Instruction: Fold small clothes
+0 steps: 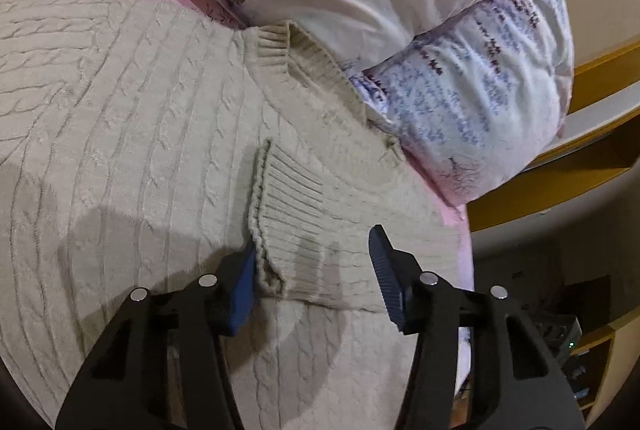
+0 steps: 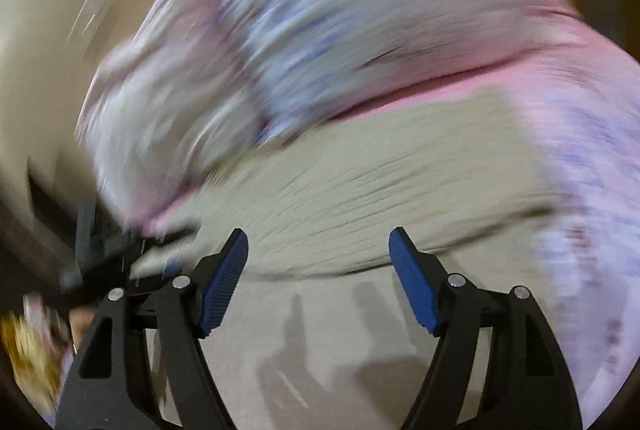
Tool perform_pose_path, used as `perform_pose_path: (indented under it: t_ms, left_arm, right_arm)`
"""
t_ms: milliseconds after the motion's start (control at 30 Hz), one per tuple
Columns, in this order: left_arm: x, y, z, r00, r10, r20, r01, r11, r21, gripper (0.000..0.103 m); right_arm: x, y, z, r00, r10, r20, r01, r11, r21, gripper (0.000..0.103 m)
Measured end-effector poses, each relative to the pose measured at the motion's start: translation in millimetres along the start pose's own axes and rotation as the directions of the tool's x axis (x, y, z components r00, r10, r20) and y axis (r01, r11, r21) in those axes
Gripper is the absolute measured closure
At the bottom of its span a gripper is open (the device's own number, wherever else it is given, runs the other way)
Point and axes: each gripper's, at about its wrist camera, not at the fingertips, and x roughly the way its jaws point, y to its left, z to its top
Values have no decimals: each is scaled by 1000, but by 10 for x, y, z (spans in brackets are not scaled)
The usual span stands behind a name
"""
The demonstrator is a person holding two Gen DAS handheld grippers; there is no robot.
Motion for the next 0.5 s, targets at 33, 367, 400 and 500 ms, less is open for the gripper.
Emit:
perform_pose_path:
  t_ms: [33,367,400,500]
  left_arm:
    - [5,3,5,1000,4,4,-4,1000,1,53]
    - [-102,-82,126,997,3,72,-10,995,98,97]
    - [-161,-80,152,996,4,91,-13,995,102,97]
    - [-327,6,229,988,36,150,-51,994,96,97]
  right_arm:
    - [-148,-213,58,996,-66,54,62,996,61,38]
    - [-381,-772,153,937,-344,56,337,936,96,47]
    - [-312,-720,141,933,-357,43,355,933,52,50]
    - [-192,-648,55,930,-367,13,367,930,-3,52]
